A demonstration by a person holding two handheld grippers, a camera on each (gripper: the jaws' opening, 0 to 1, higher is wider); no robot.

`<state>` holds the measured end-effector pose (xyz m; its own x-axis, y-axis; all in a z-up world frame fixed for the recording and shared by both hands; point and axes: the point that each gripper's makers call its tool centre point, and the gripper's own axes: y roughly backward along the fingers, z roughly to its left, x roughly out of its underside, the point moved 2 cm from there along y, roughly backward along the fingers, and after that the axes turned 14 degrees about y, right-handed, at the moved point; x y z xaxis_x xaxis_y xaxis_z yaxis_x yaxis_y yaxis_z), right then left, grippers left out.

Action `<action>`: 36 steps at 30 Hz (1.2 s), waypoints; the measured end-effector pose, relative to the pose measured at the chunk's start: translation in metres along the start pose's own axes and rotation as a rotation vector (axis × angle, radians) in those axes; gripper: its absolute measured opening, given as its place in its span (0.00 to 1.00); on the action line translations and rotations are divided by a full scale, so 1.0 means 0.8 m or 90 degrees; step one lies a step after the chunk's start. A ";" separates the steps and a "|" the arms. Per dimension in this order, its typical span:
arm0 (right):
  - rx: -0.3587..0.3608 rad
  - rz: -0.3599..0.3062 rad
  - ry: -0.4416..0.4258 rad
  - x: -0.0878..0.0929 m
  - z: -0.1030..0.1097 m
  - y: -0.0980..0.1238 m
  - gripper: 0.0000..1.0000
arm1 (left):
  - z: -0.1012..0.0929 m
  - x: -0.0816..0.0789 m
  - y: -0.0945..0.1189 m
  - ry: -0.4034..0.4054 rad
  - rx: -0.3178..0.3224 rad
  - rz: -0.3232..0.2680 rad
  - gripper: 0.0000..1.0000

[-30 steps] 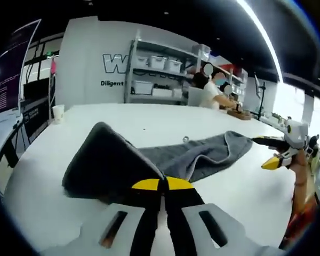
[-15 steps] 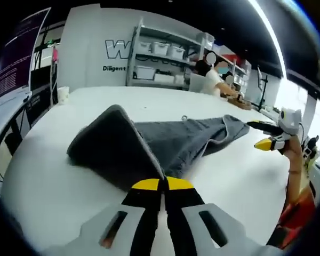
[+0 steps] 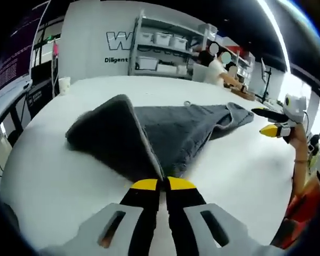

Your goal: Open the folded towel by lifting each exposed corner and separating the folded layers until the towel lies flat within the target outline without major curled edges

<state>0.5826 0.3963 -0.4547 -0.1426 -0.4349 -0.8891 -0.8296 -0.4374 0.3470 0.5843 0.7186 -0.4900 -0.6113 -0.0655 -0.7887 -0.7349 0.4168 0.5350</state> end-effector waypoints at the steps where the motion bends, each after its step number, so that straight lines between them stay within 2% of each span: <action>1: 0.000 0.001 -0.001 0.000 0.000 0.000 0.96 | 0.002 0.000 0.000 -0.005 -0.009 0.003 0.16; 3: 0.000 0.005 -0.001 0.002 0.000 -0.001 0.96 | 0.013 0.002 0.004 -0.024 -0.048 0.019 0.24; 5: 0.001 0.004 0.000 0.001 -0.001 -0.001 0.96 | 0.018 0.003 0.008 -0.026 -0.067 0.023 0.33; 8: -0.002 0.004 0.000 0.001 0.000 -0.001 0.96 | 0.023 0.002 0.012 -0.026 -0.085 0.024 0.54; 9: -0.002 0.004 0.001 0.001 0.000 -0.001 0.96 | 0.030 -0.001 0.022 -0.029 -0.121 0.023 0.64; 10: -0.003 0.005 0.002 0.001 0.000 -0.002 0.96 | 0.031 -0.001 0.024 -0.031 -0.129 0.024 0.71; 12: -0.004 0.006 0.002 0.001 0.001 -0.002 0.96 | 0.034 -0.004 0.030 -0.039 -0.152 0.028 0.83; 13: -0.004 0.006 0.002 0.001 0.001 -0.002 0.96 | 0.033 -0.004 0.032 -0.043 -0.159 0.029 0.85; 19: -0.005 0.008 0.003 0.001 0.000 -0.004 0.96 | 0.027 -0.023 0.038 -0.075 -0.192 -0.001 0.95; 21: -0.006 0.009 0.003 0.002 0.000 -0.004 0.96 | 0.014 -0.034 0.033 -0.078 -0.172 -0.023 1.00; 28: -0.007 0.020 0.011 0.007 0.001 -0.006 0.96 | -0.004 -0.046 0.007 -0.082 -0.143 -0.025 1.00; 31: -0.005 0.024 0.008 0.010 -0.001 -0.006 0.96 | -0.018 -0.063 -0.013 -0.074 -0.106 -0.052 1.00; 36: 0.002 0.038 0.006 0.018 -0.002 -0.007 0.96 | -0.032 -0.085 -0.043 -0.062 -0.075 -0.079 1.00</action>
<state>0.5860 0.3915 -0.4688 -0.1869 -0.4677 -0.8639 -0.8219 -0.4073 0.3983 0.6441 0.6855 -0.4470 -0.4865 -0.0189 -0.8735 -0.8357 0.3017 0.4589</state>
